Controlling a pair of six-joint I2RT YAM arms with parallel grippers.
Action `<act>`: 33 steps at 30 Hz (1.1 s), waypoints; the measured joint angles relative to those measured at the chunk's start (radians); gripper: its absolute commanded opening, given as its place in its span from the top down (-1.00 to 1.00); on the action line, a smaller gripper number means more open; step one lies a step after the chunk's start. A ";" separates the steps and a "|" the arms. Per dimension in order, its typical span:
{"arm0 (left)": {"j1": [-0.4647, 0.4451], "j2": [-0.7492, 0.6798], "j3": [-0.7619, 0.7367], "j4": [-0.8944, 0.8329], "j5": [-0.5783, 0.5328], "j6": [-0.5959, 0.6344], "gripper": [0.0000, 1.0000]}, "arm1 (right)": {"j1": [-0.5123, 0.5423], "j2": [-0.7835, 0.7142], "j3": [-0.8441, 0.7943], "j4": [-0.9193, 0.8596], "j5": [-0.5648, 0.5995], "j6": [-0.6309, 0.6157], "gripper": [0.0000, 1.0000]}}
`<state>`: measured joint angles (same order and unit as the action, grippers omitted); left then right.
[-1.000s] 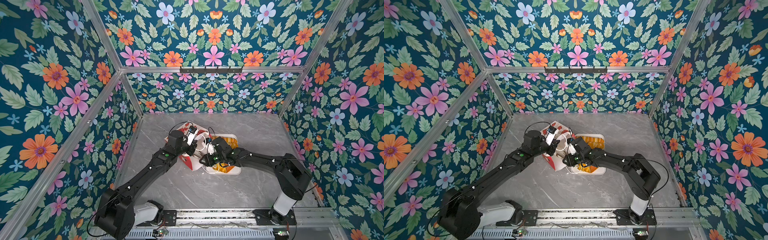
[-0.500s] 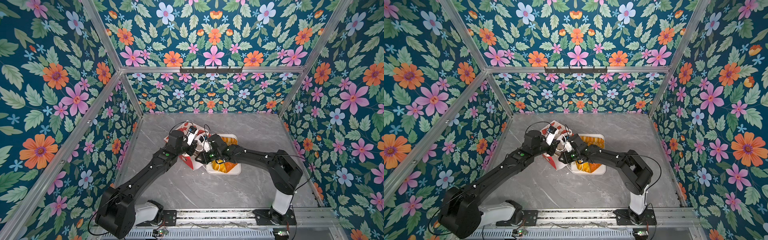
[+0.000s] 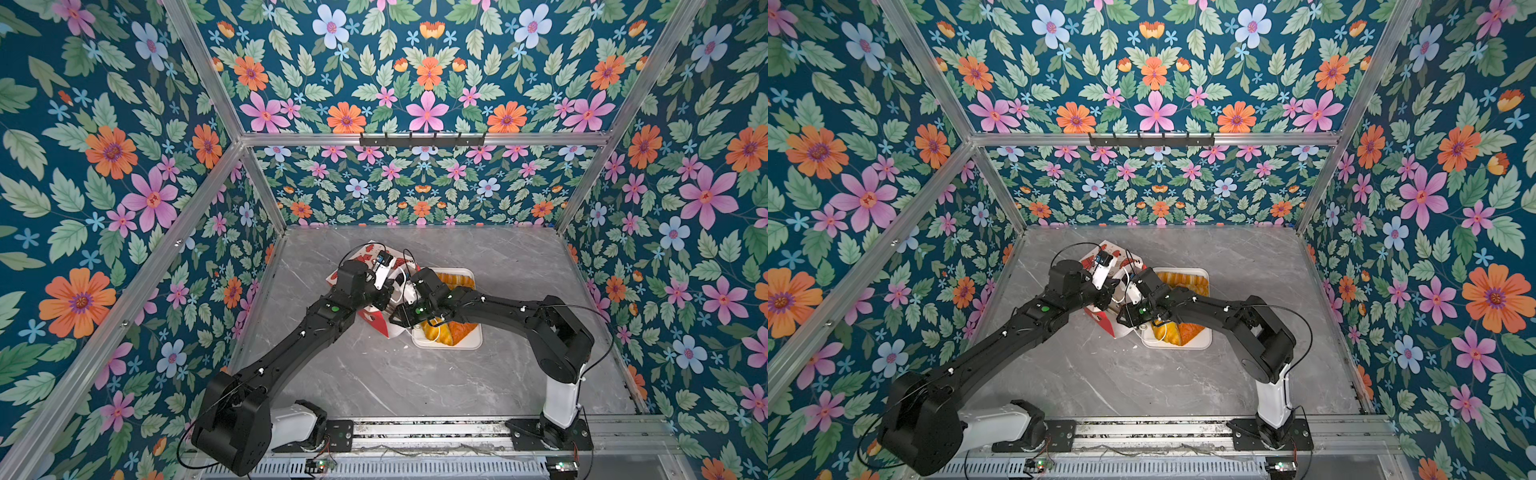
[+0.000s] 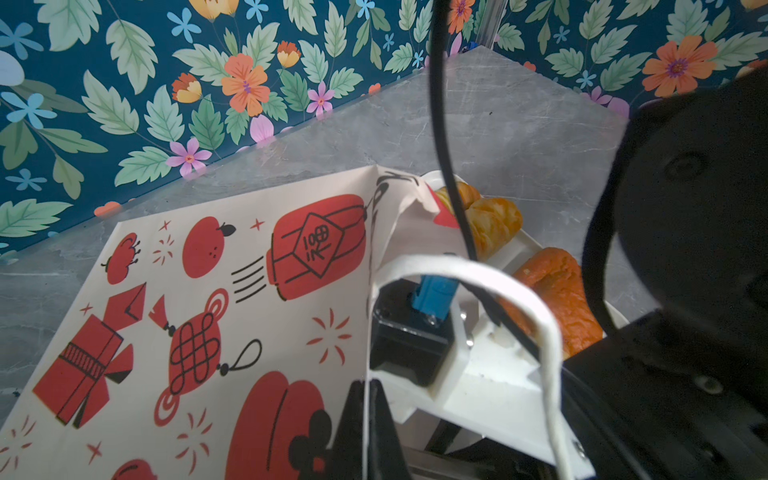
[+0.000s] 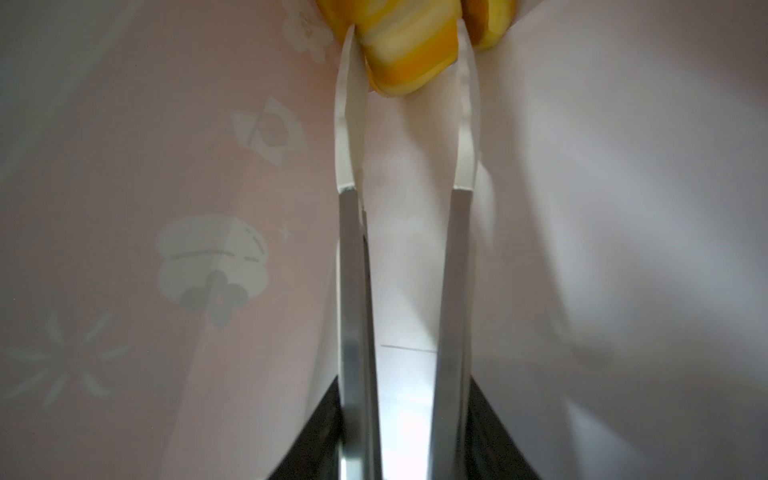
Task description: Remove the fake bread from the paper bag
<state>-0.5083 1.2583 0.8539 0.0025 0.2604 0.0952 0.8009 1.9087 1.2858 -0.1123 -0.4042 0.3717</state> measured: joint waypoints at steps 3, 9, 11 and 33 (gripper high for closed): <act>0.000 0.002 0.000 0.000 -0.002 -0.007 1.00 | 0.000 0.009 0.006 0.000 -0.011 0.001 0.38; 0.000 0.002 -0.001 0.002 -0.005 -0.009 1.00 | -0.001 0.013 0.008 0.000 -0.025 0.003 0.55; 0.000 -0.001 -0.005 0.003 -0.005 -0.009 1.00 | 0.000 0.006 0.000 0.000 -0.024 0.003 0.59; -0.001 -0.020 -0.028 -0.003 0.004 -0.007 1.00 | -0.025 -0.264 -0.211 -0.068 0.060 0.005 0.79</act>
<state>-0.5095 1.2381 0.8261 -0.0002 0.2646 0.0879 0.7761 1.6451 1.0744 -0.1802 -0.3439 0.3767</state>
